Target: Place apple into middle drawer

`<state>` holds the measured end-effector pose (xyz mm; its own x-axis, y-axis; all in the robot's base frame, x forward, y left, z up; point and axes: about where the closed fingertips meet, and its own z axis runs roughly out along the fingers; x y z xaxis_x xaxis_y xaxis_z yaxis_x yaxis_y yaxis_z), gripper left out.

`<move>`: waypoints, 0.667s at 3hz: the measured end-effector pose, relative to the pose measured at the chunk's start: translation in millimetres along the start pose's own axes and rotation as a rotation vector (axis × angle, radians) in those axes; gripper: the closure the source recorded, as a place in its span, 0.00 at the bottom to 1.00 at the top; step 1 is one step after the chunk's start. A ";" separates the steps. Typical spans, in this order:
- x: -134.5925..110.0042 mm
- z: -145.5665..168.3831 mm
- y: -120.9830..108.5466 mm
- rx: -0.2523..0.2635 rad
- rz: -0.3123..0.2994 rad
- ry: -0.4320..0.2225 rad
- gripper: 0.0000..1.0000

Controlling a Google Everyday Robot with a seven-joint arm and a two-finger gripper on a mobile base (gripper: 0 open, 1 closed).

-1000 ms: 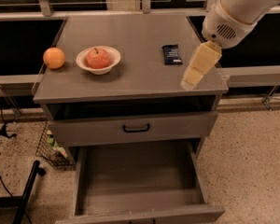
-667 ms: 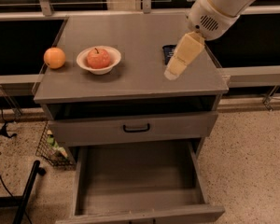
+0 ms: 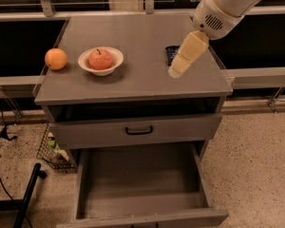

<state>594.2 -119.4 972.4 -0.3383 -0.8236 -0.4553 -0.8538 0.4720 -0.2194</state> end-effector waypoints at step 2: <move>-31.0 29.9 -29.0 -0.009 0.002 -0.076 0.00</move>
Offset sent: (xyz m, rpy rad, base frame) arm 0.0878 0.0404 -0.0043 0.1297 -0.0542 0.0415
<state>641.2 -98.1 967.1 -0.3097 -0.7962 -0.5197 -0.8566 0.4709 -0.2109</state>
